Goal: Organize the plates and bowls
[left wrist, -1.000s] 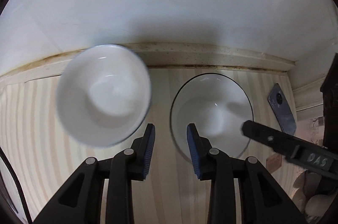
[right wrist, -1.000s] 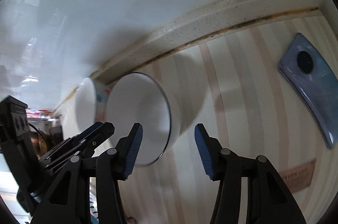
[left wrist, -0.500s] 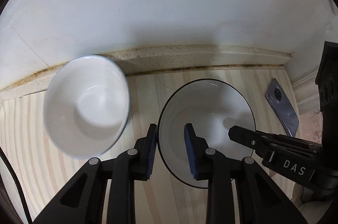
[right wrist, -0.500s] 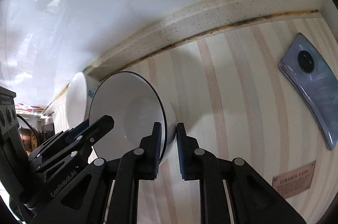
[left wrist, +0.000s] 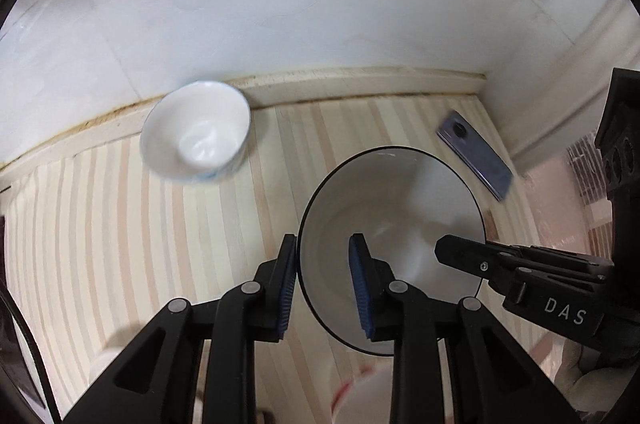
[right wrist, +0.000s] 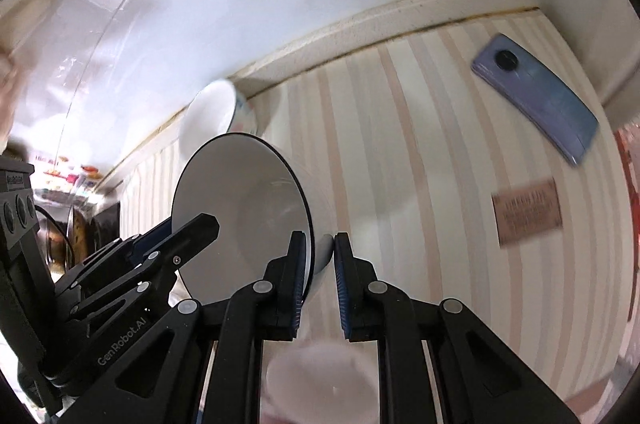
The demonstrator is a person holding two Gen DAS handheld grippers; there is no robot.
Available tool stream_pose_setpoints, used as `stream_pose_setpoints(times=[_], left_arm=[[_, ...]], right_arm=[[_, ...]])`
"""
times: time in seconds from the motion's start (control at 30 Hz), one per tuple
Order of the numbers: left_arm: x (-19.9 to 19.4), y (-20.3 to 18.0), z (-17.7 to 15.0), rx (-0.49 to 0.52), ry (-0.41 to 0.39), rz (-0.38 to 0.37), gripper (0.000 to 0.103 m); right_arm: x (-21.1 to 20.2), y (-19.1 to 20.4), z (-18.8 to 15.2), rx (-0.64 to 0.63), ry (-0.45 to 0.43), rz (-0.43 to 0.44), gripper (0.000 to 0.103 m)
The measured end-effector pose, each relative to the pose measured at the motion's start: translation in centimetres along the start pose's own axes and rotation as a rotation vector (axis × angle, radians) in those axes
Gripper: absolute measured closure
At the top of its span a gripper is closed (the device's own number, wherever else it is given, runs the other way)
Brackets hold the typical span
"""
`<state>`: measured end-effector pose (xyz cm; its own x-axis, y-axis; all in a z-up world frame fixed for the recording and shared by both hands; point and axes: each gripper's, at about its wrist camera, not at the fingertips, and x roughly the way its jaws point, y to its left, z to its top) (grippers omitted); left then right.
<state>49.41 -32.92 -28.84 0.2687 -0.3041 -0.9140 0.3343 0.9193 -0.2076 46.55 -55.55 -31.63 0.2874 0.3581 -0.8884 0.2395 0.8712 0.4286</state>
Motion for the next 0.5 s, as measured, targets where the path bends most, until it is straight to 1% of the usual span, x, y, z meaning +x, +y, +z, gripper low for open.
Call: stream_pose_setpoints(times=[0.13,0.23,0.4,0.5], left_arm=[[-2.4,-0.4,-3.2,0.011,0.008,-0.013,0.08],[-3.3,-1.2,-5.4,0.027,0.02,-0.02,0.08],[-4.0,-2.2,-8.7,0.06,0.041,-0.025,0.08],[-3.7,-2.4,-10.2,0.068,0.064,-0.028,0.08]], right_arm=[[-1.6,0.4,-3.9,0.0,0.011,-0.01,0.087],[-2.3,0.4,-6.9,0.006,0.025,-0.016,0.087],[-2.7,0.0,-11.2,0.01,0.051,-0.04,0.087],[-2.3,-0.5,-12.9,0.019,0.066,-0.049,0.087]])
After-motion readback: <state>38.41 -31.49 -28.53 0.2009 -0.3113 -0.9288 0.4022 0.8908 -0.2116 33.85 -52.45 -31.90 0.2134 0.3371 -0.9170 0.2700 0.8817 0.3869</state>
